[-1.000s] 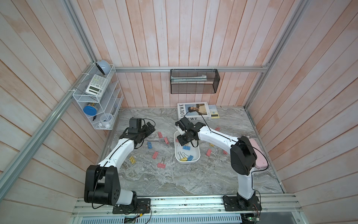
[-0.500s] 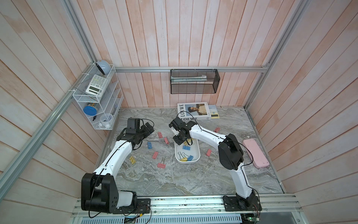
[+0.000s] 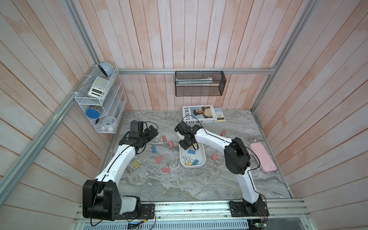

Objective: Take out the binder clips from the storage box
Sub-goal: Pick up the binder clip from the storage box, then place the binder clip at the center of the board.

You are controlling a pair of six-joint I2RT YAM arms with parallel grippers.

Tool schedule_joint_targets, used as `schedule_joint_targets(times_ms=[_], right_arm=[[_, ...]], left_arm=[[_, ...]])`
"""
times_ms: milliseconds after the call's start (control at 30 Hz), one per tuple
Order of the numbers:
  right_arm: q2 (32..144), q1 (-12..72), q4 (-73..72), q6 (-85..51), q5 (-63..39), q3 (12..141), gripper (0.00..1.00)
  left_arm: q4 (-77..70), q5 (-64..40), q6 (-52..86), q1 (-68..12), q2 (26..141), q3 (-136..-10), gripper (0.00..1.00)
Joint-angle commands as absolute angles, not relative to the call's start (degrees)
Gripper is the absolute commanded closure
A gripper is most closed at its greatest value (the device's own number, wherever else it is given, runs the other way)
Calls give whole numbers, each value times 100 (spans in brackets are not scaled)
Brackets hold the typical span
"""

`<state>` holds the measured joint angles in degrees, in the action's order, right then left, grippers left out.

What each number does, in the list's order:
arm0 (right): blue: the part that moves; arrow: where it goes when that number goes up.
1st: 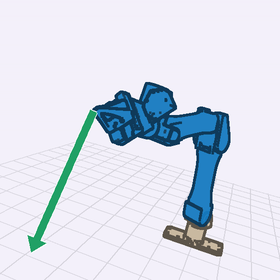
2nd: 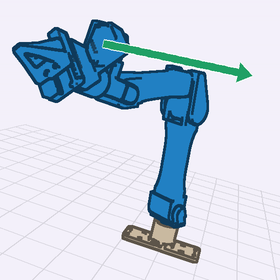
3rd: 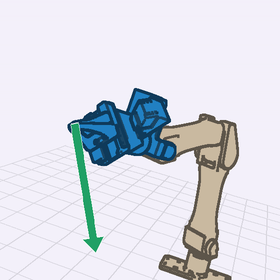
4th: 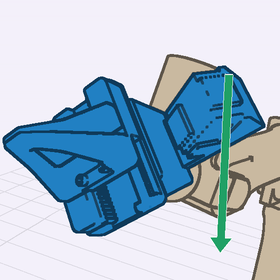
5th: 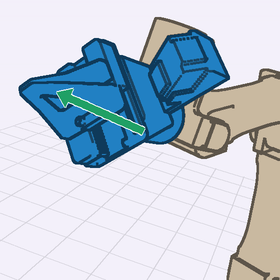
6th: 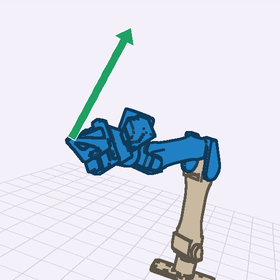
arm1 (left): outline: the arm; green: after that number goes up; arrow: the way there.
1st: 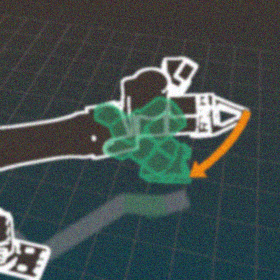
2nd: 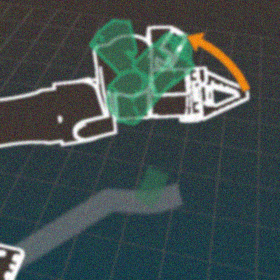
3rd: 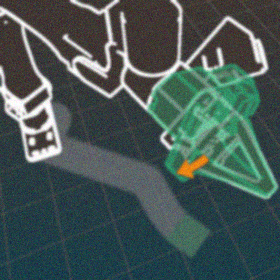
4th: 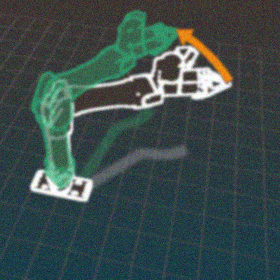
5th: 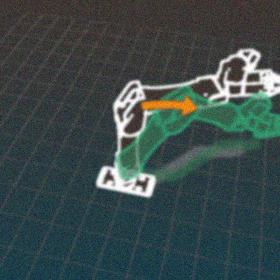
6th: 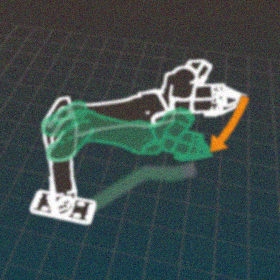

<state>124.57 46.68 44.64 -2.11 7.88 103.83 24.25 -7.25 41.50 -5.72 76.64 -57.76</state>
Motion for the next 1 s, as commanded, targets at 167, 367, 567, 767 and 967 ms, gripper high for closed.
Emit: schedule_joint_targets(times_ms=[167, 367, 567, 767, 967], right_arm=[[11085, 4685, 4312, -515, 957, 9649, 100], [10241, 4681, 4079, -624, 981, 8890, 100], [9671, 4687, 4589, -1025, 1568, 8573, 100], [9016, 4684, 5392, -1813, 1942, 8044, 100], [8287, 4680, 5963, -3065, 2068, 6986, 100]], left_arm=[[2385, -825, 4333, -562, 7291, -5786, 0], [2701, -531, 4477, -712, 6709, -5578, 0], [3051, -318, 4598, -958, 6101, -5432, 0], [3339, -449, 4245, -962, 6063, -5641, 0], [3572, -810, 3936, -958, 6152, -5890, 0]])
